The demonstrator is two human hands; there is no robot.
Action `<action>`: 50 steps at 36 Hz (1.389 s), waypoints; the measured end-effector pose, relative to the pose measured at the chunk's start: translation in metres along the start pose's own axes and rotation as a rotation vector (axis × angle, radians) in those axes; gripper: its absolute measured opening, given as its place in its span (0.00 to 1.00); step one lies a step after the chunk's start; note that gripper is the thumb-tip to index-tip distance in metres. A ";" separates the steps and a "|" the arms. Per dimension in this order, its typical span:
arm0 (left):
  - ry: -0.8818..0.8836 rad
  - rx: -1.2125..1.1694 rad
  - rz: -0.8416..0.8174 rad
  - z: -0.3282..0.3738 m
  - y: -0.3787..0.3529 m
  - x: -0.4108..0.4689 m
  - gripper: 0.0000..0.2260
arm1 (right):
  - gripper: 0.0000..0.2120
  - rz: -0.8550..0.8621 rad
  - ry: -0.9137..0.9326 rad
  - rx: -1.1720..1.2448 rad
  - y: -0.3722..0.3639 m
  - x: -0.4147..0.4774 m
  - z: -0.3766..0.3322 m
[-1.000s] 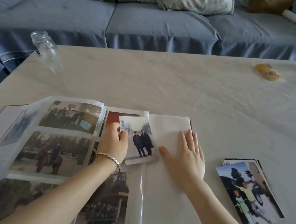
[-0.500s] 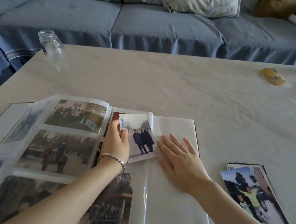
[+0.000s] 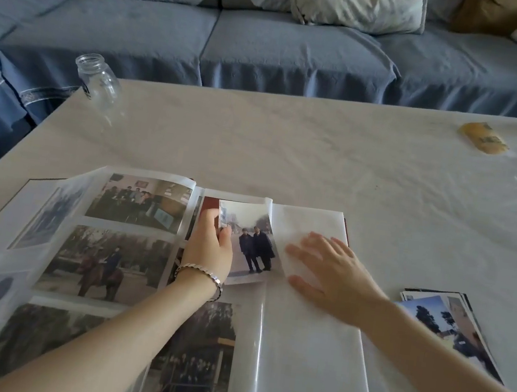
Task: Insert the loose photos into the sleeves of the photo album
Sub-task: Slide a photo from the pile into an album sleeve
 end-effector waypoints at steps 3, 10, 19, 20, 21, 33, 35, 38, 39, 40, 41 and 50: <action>-0.013 -0.009 0.001 -0.003 -0.001 0.001 0.12 | 0.20 -0.112 0.109 -0.013 0.017 0.021 0.015; -0.047 -0.030 0.019 -0.007 -0.002 0.001 0.10 | 0.30 -0.302 0.206 -0.084 0.027 0.055 0.012; -0.079 -0.047 0.024 -0.009 -0.002 0.003 0.10 | 0.27 -0.309 0.258 -0.082 0.022 0.059 0.002; -0.073 -0.050 0.022 -0.010 -0.003 0.003 0.10 | 0.27 -0.298 0.268 -0.081 0.022 0.060 0.001; -0.071 -0.054 0.020 -0.010 -0.003 0.003 0.09 | 0.26 -0.295 0.277 -0.086 0.022 0.061 0.000; -0.097 -0.067 0.031 -0.010 -0.003 0.001 0.11 | 0.20 -0.075 0.480 -0.060 0.017 0.061 0.007; -0.096 -0.074 0.032 -0.009 -0.003 0.000 0.12 | 0.23 -0.087 0.450 -0.048 0.014 0.065 0.007; -0.083 -0.088 0.030 -0.009 -0.003 0.000 0.13 | 0.27 -0.118 0.427 -0.058 0.012 0.069 0.011; -0.081 -0.093 0.029 -0.009 -0.003 -0.001 0.13 | 0.28 -0.085 0.444 -0.040 0.013 0.068 0.012; -0.080 -0.096 0.028 -0.009 -0.003 -0.001 0.12 | 0.28 -0.036 0.471 -0.020 0.013 0.066 0.015; -0.081 -0.097 0.027 -0.009 -0.002 -0.001 0.12 | 0.29 0.010 0.496 -0.008 0.011 0.063 0.019; -0.101 -0.079 0.030 -0.009 -0.003 -0.001 0.13 | 0.13 0.123 0.582 -0.027 0.003 0.049 0.033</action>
Point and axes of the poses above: each hand's wrist, its own x-axis towards the middle knuckle, its own y-axis out of the back of the hand, z = x × y, the point moved 3 cm from there along x, towards the middle knuckle, and after that the axes turned 8 degrees about -x, right-handed, at the moved point
